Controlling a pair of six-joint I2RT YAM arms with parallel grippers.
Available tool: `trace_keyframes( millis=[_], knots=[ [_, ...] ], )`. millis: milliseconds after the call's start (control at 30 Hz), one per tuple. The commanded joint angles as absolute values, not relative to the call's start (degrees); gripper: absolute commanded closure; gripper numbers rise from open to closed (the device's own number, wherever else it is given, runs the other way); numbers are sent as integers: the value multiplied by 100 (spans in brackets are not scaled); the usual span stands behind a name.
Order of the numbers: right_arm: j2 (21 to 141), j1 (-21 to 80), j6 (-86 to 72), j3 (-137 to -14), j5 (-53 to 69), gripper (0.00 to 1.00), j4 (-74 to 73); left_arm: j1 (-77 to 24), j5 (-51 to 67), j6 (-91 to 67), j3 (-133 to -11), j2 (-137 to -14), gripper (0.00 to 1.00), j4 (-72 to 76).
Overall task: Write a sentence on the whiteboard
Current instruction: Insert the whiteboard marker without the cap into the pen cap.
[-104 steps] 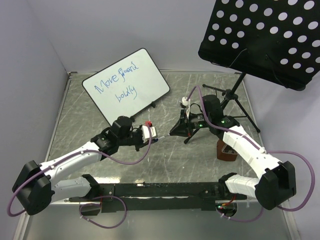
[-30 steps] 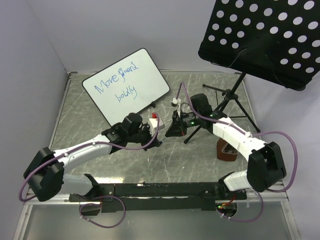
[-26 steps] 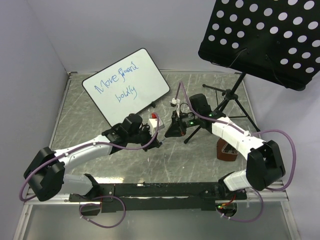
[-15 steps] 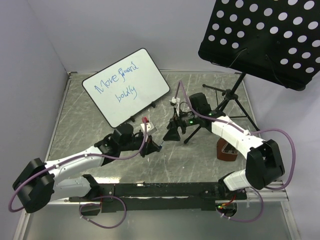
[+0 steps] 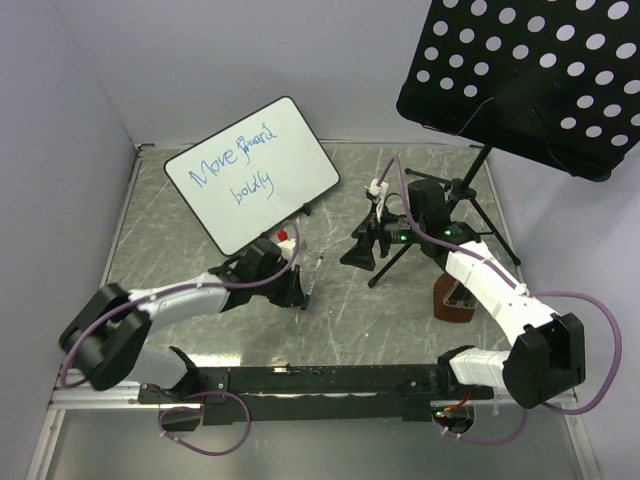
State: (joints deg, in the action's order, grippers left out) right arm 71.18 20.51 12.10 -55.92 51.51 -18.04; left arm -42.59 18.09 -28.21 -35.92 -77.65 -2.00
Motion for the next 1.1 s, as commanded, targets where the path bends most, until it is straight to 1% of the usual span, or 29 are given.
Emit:
trace_keyframes(
  millis=[0, 33, 67, 100, 167, 233, 267, 333, 433, 467, 500, 533, 567, 600, 633, 667, 700, 767, 933, 1067],
  knots=[
    [6803, 1873, 1318, -5493, 5098, 0, -1591, -4228, 1617, -3120, -4270, -8383, 99, -1115],
    [6759, 1846, 1344, -5467, 5080, 0, -1591, -4228, 1617, -3103, -4332, -8463, 99, -1168],
    [6715, 1837, 1362, -5449, 5071, 0, -1582, -4228, 1530, -3059, -4394, -8525, 94, -1239],
    [6619, 1820, 1388, -5441, 5071, 0, -1591, -4236, 1468, -3050, -4508, -8604, 86, -1318],
    [6548, 1784, 1433, -5449, 5106, 0, -1635, -4236, 1276, -3015, -4588, -8613, 66, -1485],
    [6425, 1749, 1424, -5484, 5177, 0, -1687, -4236, 1161, -2997, -4614, -8447, 54, -1538],
    [6329, 1758, 1415, -5510, 5159, 0, -1714, -4236, 1021, -3006, -4614, -8211, 43, -1555],
    [6232, 1767, 1467, -5633, 5063, 0, -2003, -4228, 897, -3015, -4597, -7920, 36, -1582],
    [5899, 1767, 1713, -5669, 4677, 0, -2652, -4210, 616, -3006, -4536, -7122, 22, -1425],
    [5619, 1758, 1775, -5678, 4545, 0, -2837, -4210, 528, -3041, -4431, -6571, 6, -1302],
    [5425, 1767, 1749, -5643, 4353, 0, -2943, -4193, 388, -3067, -4343, -6244, 1, -1162],
    [5231, 1767, 1679, -5616, 3829, 0, -3049, -4175, 343, -3146, -4246, -5901, 1, -1012],
    [4829, 1758, 1539, -5599, 3519, 0, -3041, -4096, 291, -3207, -4062, -5219, 1, -689],
    [4634, 1767, 1216, -5573, 3246, 0, -3015, -4035, 160, -3278, -4000, -4881, 1, -572],
    [4449, 1767, 987, -5555, 2504, 0, -2936, -3973, 63, -3522, -3964, -4582, 1, -510],
    [4169, 1767, 767, -5572, 2218, 0, -2918, -3833, 18, -3594, -4112, -4118, 1, -684],
    [4053, 1767, 434, -5659, 1936, 0, -2918, -3762, -165, -3586, -4235, -3948, 3, -799],
    [3886, 1767, 212, -5756, 1355, 0, -2979, -3692, -237, -3358, -4664, -3614, 3, -1001],
    [3824, 1767, 18, -5959, 1125, 0, -3068, -3691, -623, -2875, -5509, -3594, 3, -2020],
    [3709, 1775, 106, -5775, 1195, 0, -2787, -3691, -791, -2760, -5573, -3516, 3, -2276]
  ],
)
